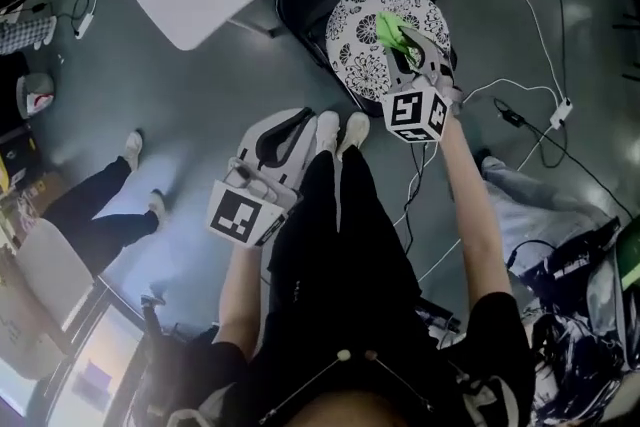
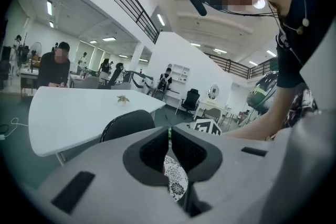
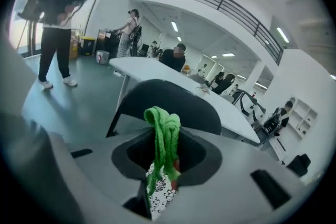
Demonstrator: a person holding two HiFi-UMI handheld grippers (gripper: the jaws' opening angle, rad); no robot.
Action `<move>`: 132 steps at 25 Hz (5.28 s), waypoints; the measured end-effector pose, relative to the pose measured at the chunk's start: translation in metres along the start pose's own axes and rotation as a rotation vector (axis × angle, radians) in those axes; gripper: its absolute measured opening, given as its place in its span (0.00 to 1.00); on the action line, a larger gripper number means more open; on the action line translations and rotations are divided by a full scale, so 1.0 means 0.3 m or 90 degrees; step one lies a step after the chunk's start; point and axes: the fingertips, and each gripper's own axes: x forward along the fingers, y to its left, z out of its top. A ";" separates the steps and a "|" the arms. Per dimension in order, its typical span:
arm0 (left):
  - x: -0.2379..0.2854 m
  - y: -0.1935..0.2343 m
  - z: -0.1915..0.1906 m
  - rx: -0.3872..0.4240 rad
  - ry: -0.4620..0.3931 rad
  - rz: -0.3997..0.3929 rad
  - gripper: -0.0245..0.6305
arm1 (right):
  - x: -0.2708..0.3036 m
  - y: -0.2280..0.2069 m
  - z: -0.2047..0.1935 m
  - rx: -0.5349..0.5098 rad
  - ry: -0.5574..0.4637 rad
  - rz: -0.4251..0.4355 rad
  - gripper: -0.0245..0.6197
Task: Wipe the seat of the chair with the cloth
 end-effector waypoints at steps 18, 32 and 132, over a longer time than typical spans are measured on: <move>0.231 0.096 -0.312 -0.066 -0.031 0.021 0.04 | 0.788 0.298 -0.548 -0.201 0.139 0.153 0.19; 0.189 0.139 -0.407 -0.097 -0.001 0.045 0.04 | 0.808 0.463 -0.636 -0.229 0.165 0.251 0.19; 0.270 0.133 -0.443 -0.148 0.029 0.036 0.04 | 0.215 0.783 -0.942 -0.144 0.202 0.523 0.19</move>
